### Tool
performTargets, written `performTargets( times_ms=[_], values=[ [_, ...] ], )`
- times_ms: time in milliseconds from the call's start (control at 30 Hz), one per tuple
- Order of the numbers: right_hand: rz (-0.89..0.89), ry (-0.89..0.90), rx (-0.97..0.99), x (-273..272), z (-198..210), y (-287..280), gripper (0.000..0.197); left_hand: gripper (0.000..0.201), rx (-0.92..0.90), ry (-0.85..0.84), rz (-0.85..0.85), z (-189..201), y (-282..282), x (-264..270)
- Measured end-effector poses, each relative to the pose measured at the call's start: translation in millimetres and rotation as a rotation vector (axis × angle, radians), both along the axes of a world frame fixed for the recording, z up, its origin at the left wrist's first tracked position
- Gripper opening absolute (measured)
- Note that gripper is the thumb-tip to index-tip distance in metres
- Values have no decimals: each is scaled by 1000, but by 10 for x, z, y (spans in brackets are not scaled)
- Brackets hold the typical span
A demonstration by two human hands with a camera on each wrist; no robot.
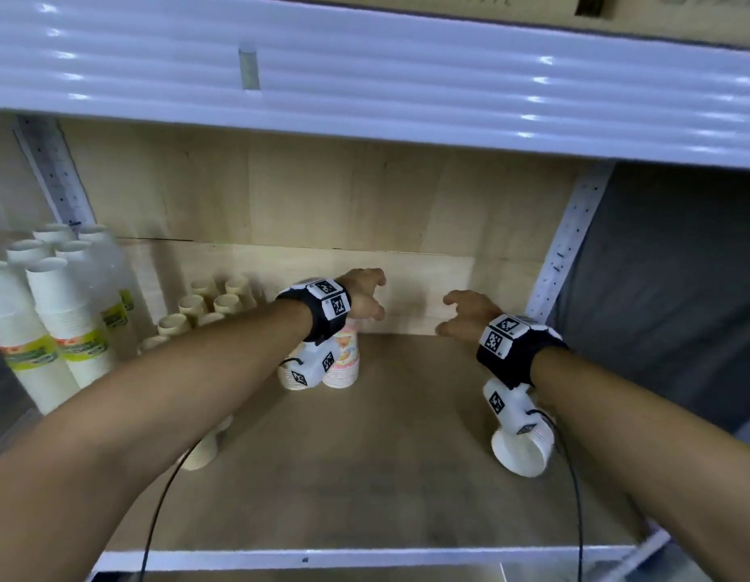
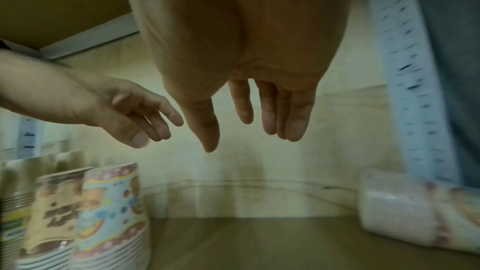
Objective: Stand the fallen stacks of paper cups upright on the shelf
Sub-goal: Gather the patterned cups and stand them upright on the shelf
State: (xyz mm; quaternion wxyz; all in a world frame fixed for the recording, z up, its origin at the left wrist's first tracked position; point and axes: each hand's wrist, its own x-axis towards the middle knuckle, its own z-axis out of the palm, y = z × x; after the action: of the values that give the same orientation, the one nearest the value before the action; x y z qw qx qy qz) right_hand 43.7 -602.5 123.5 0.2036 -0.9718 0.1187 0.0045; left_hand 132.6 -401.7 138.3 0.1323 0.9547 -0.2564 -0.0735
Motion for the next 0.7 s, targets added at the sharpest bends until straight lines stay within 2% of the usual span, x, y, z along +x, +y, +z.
performTargets(
  times_ms=[233,400,700],
  values=[
    [-316,18,-58,-599,7,-653,45,68,-62,3,-224,-82,-882,-153],
    [-389,56,18,-1054,-206,-865,58,72,-116,13,-351,-191,-1457,-275],
    [-602,145,57,-1488,-631,-926,62,78,-151,12,-463,-469,-2172,-208]
  ],
)
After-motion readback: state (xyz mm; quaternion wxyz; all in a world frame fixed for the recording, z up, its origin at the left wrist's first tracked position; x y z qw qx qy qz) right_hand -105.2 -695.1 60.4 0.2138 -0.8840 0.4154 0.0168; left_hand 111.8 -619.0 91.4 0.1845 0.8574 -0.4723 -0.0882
